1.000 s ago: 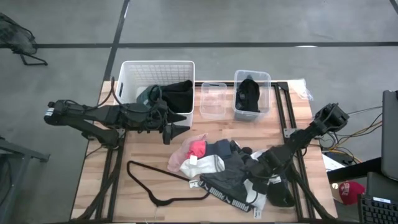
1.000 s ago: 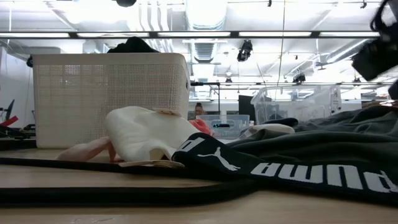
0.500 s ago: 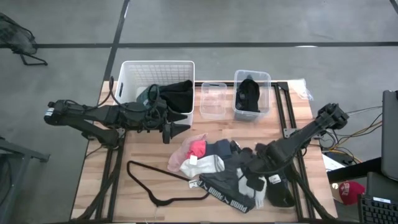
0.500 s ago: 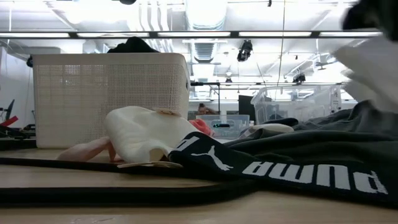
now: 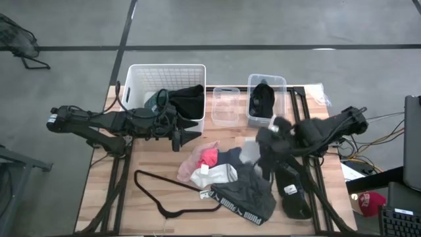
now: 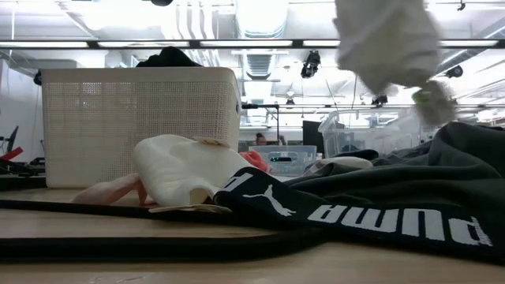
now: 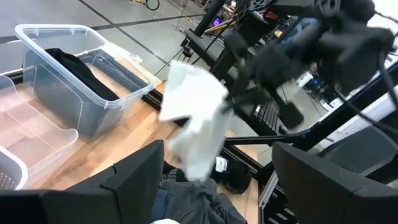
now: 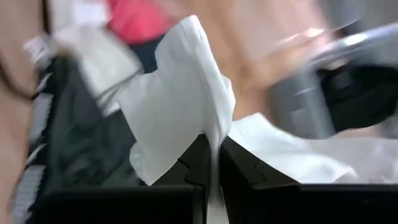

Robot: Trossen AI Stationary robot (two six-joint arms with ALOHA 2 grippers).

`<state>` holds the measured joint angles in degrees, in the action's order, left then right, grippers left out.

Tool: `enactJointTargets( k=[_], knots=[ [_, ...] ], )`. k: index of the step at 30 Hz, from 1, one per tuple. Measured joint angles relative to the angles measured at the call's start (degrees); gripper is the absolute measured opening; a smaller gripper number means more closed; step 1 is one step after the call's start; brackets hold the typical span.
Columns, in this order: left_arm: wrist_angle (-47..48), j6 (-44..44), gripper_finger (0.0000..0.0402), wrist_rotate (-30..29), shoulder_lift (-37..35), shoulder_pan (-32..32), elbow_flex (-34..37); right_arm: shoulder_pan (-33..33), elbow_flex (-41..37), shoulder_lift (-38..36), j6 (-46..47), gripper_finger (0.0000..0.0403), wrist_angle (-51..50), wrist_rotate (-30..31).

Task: Pick & Place Cloths
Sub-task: Put the white boxer into the large transparent bin

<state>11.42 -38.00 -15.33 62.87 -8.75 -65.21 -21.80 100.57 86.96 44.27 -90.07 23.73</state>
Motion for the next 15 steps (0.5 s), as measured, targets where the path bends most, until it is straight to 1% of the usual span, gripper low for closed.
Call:
enactJointTargets(
  k=[4, 8, 13, 15],
  knots=[
    [0.0, -0.7, 0.0303, 0.0, 0.0, 0.0, 0.0, 4.8, 5.0, -0.1, -4.5, 0.0018, 0.1, 6.1],
    [0.0, -1.6, 0.0303, 0.2, 0.0, -0.1, 0.0, 10.1, 9.7, -0.4, -7.6, 0.0018, 0.0, 9.3],
    [0.1, -1.7, 0.0303, 0.5, 0.0, -0.8, 0.0, 16.6, 14.9, -0.4, -11.3, 0.0018, 0.1, 14.8],
    [0.1, -1.7, 0.0303, 0.5, 0.0, -1.1, 0.0, 19.6, 16.4, -0.5, -12.8, 0.0018, 0.1, 15.5]
  ],
)
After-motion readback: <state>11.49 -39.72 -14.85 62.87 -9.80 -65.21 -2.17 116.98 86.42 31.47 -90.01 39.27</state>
